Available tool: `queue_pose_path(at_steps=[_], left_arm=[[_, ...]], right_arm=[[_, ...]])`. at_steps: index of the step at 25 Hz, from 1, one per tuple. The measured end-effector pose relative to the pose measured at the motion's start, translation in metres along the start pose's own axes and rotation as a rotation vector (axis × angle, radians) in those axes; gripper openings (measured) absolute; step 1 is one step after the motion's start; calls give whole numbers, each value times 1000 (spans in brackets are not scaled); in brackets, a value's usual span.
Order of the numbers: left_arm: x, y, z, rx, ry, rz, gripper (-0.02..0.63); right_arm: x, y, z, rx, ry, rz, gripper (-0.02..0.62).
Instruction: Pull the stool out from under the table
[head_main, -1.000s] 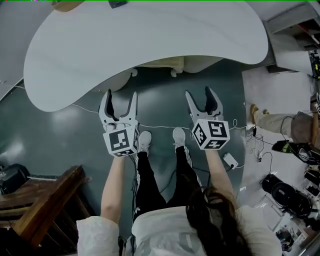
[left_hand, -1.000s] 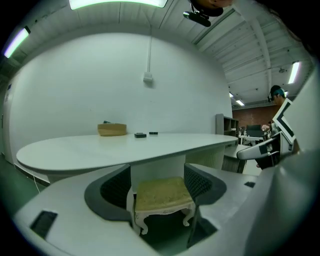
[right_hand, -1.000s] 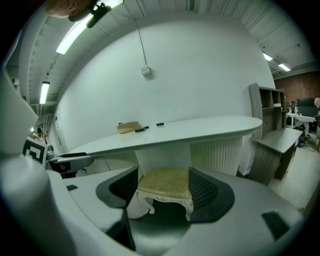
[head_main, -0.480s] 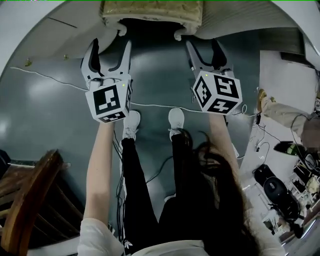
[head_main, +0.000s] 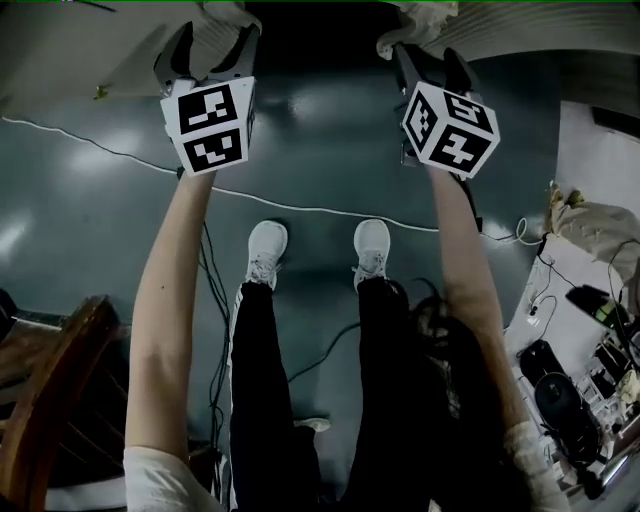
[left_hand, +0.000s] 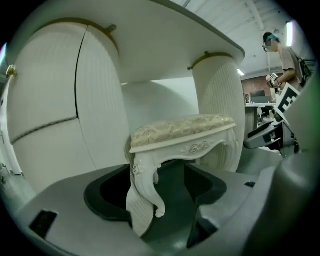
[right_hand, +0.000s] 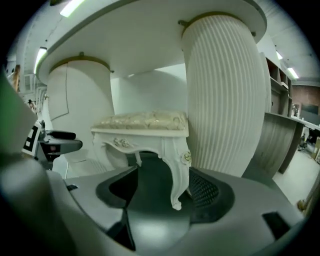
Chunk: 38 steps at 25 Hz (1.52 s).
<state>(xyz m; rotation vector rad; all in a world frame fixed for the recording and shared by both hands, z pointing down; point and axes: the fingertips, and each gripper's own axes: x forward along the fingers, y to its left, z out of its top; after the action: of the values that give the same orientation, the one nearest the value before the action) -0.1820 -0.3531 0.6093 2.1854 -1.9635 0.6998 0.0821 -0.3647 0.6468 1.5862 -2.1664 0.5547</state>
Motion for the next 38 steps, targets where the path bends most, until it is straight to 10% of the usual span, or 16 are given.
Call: queue_pose_path(at_steps=[8,38], left_arm=[[100,14,-18,45,87,82,336],[117,32,-26,60,126,203,310]], right_arm=[[91,-51,-7,-36,53,-44,313],[118,-52,-12,-180,146,28,270]])
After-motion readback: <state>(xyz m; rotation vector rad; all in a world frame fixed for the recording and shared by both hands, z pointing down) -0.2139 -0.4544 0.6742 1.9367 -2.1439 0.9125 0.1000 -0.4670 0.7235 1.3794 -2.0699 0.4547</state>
